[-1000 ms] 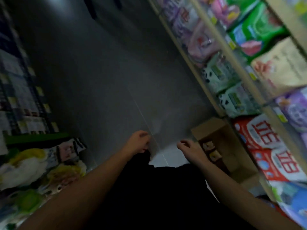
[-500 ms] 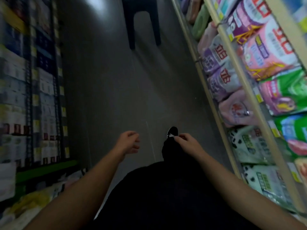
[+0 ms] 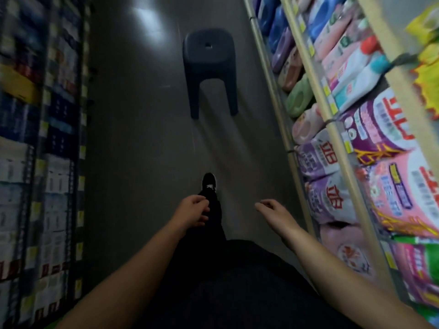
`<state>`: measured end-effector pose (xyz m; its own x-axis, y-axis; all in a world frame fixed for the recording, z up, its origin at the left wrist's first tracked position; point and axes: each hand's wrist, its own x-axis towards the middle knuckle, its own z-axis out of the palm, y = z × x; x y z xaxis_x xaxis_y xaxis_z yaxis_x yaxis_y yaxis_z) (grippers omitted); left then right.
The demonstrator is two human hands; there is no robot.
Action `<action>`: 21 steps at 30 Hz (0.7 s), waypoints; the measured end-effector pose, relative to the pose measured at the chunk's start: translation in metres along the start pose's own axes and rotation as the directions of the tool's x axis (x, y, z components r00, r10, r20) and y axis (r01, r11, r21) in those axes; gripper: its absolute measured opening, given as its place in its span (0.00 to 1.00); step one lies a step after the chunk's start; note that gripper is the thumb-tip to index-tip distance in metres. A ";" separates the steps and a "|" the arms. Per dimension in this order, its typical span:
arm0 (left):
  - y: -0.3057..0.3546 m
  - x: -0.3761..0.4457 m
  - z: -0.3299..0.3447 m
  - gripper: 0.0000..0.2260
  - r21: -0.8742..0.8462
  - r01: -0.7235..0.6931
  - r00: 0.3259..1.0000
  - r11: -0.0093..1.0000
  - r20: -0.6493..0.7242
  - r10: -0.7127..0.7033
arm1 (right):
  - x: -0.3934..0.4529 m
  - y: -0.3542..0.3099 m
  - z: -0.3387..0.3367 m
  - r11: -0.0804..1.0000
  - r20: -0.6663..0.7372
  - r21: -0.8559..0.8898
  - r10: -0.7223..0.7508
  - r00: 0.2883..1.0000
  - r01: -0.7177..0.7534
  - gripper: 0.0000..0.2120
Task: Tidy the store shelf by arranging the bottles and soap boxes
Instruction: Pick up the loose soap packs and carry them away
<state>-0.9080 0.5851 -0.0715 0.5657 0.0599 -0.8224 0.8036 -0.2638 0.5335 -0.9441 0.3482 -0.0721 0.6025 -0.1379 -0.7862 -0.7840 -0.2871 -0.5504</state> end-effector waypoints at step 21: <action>0.500 0.162 0.137 0.04 0.191 -0.458 0.822 0.868 0.463 0.332 | 0.141 -0.288 -0.269 0.907 -0.794 0.230 -0.035 0.607 0.353 0.19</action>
<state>-0.4403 0.3315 0.0350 0.6461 -0.4836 -0.5905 0.4033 -0.4404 0.8021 -0.5932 0.1563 0.0516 0.5116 -0.8266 -0.2345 -0.5327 -0.0910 -0.8414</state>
